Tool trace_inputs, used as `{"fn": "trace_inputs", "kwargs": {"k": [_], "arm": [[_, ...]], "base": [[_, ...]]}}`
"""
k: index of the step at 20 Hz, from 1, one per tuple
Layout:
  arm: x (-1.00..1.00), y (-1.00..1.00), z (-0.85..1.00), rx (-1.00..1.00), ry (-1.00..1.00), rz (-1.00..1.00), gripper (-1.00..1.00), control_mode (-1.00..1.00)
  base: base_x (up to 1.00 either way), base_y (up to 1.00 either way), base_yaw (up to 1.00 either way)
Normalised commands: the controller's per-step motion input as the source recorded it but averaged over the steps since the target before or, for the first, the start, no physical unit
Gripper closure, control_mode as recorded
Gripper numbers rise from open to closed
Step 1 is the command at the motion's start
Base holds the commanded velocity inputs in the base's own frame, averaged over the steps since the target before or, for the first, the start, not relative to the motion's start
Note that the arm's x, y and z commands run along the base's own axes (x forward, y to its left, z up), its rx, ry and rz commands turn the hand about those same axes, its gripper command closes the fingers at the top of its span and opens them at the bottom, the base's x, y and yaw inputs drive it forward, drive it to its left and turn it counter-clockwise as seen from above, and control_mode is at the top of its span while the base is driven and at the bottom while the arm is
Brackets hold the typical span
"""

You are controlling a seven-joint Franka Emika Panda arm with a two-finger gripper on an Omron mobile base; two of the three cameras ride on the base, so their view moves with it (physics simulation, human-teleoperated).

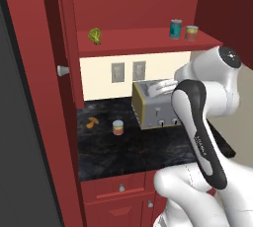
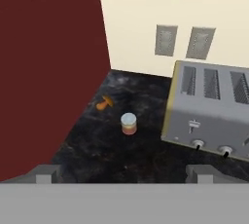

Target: Pick the cans from the counter and place them in their designated side in the cabinet.

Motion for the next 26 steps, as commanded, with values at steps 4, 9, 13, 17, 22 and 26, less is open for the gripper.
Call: {"fn": "trace_inputs", "kwargs": {"k": [4, 9, 13, 17, 22, 26], "arm": [[-0.01, 0.00, -0.23, -0.06, 0.00, -0.04, -1.00, -1.00], [0.00, 0.05, -0.18, -0.02, -0.01, -0.01, -1.00, -1.00], [0.00, 0.15, -0.12, 0.01, 0.00, 0.00, -1.00, -1.00], [0.00, 0.16, -0.11, 0.01, 0.01, -0.02, -1.00, -1.00], [0.00, 0.16, -0.13, 0.00, 0.08, -0.05, -1.00, -1.00], [0.00, 0.19, -0.16, 0.00, 0.10, -0.06, -1.00, -1.00]], "base": [[0.00, 0.00, 0.00], [0.00, 0.00, 0.00], [0.00, 0.00, 0.00], [0.00, 0.00, 0.00], [0.00, 0.00, 0.00], [0.00, 0.00, 0.00]]}}
